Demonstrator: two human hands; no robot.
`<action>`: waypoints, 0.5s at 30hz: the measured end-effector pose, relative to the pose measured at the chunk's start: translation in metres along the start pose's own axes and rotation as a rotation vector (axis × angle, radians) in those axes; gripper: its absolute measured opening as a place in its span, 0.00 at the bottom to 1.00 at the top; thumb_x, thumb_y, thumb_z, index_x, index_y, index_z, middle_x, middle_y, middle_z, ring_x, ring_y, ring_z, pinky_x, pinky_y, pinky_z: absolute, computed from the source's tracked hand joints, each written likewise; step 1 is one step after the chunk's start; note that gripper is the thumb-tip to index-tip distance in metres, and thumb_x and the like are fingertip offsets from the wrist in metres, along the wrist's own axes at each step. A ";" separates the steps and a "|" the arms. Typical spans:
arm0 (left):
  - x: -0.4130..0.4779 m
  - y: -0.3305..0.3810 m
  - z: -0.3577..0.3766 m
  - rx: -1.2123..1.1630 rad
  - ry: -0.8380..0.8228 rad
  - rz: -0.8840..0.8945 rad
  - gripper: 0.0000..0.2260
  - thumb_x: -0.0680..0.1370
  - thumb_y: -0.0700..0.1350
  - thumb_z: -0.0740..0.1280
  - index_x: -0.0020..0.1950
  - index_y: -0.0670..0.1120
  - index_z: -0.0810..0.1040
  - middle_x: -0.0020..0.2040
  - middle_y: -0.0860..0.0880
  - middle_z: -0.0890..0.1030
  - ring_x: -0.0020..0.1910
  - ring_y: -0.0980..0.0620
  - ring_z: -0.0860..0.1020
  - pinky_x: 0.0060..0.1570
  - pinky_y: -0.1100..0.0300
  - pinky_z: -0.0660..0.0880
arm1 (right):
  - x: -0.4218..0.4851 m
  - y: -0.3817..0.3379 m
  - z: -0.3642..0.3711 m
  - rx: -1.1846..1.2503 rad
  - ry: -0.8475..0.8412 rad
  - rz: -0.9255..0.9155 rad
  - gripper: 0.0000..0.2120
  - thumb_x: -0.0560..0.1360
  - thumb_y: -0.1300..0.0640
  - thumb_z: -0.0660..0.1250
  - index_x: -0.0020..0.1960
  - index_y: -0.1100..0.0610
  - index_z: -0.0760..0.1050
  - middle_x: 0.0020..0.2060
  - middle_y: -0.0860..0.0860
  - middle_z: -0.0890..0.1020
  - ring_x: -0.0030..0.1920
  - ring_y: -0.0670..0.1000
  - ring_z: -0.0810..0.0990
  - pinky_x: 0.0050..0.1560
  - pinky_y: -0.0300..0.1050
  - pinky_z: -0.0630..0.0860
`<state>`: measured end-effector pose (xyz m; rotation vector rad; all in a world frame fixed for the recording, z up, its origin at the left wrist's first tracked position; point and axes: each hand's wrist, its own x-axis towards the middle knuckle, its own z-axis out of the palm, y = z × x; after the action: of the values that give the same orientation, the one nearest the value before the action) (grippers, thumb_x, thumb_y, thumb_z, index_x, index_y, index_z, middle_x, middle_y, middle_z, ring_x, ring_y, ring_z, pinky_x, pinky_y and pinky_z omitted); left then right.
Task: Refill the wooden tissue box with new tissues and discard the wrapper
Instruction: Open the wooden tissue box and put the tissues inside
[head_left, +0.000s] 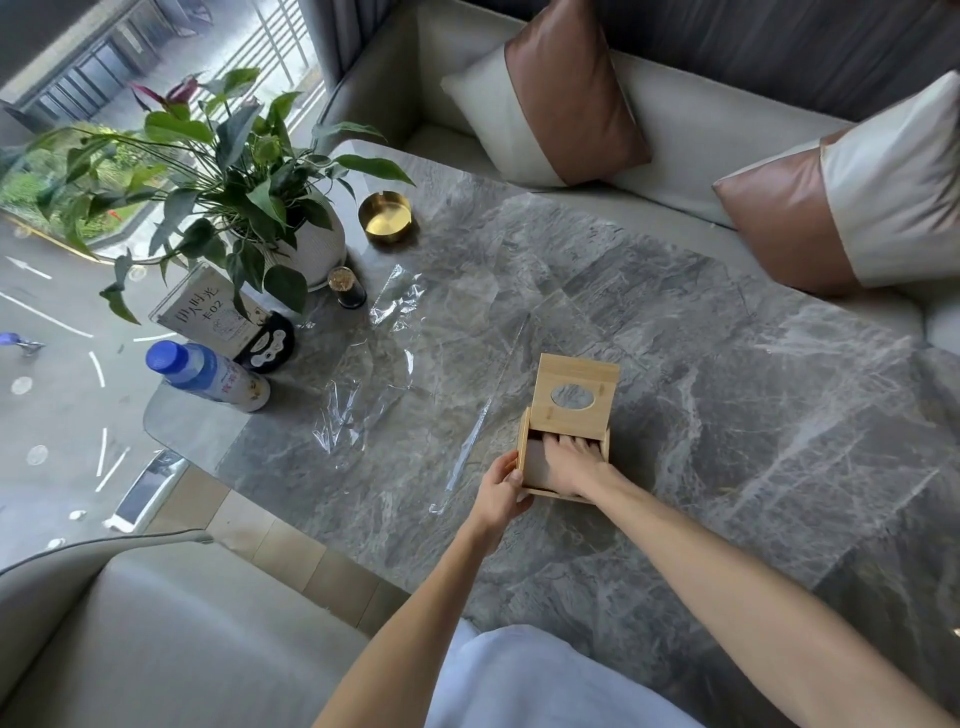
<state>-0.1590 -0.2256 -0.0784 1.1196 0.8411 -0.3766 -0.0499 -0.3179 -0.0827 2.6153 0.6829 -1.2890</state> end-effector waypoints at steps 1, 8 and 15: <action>-0.001 -0.001 0.000 -0.006 0.004 0.000 0.17 0.85 0.38 0.54 0.75 0.43 0.66 0.67 0.43 0.74 0.60 0.50 0.74 0.60 0.51 0.74 | -0.002 0.000 0.003 0.012 0.027 -0.011 0.31 0.77 0.49 0.64 0.75 0.57 0.58 0.74 0.60 0.65 0.74 0.63 0.64 0.74 0.59 0.60; -0.002 0.000 0.002 0.000 0.028 -0.004 0.17 0.85 0.38 0.54 0.75 0.43 0.66 0.72 0.43 0.71 0.63 0.49 0.72 0.66 0.47 0.72 | -0.008 0.005 -0.002 0.080 0.004 -0.086 0.24 0.78 0.48 0.62 0.70 0.57 0.65 0.72 0.59 0.68 0.71 0.64 0.66 0.70 0.61 0.65; -0.004 -0.002 0.003 0.011 0.030 0.010 0.17 0.86 0.40 0.54 0.75 0.42 0.65 0.71 0.42 0.72 0.62 0.49 0.73 0.58 0.53 0.74 | -0.008 0.004 -0.002 0.039 0.001 -0.084 0.24 0.78 0.48 0.63 0.71 0.56 0.64 0.72 0.58 0.67 0.72 0.63 0.65 0.70 0.61 0.65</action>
<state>-0.1617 -0.2295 -0.0760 1.1419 0.8606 -0.3576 -0.0502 -0.3235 -0.0755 2.6446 0.7840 -1.3375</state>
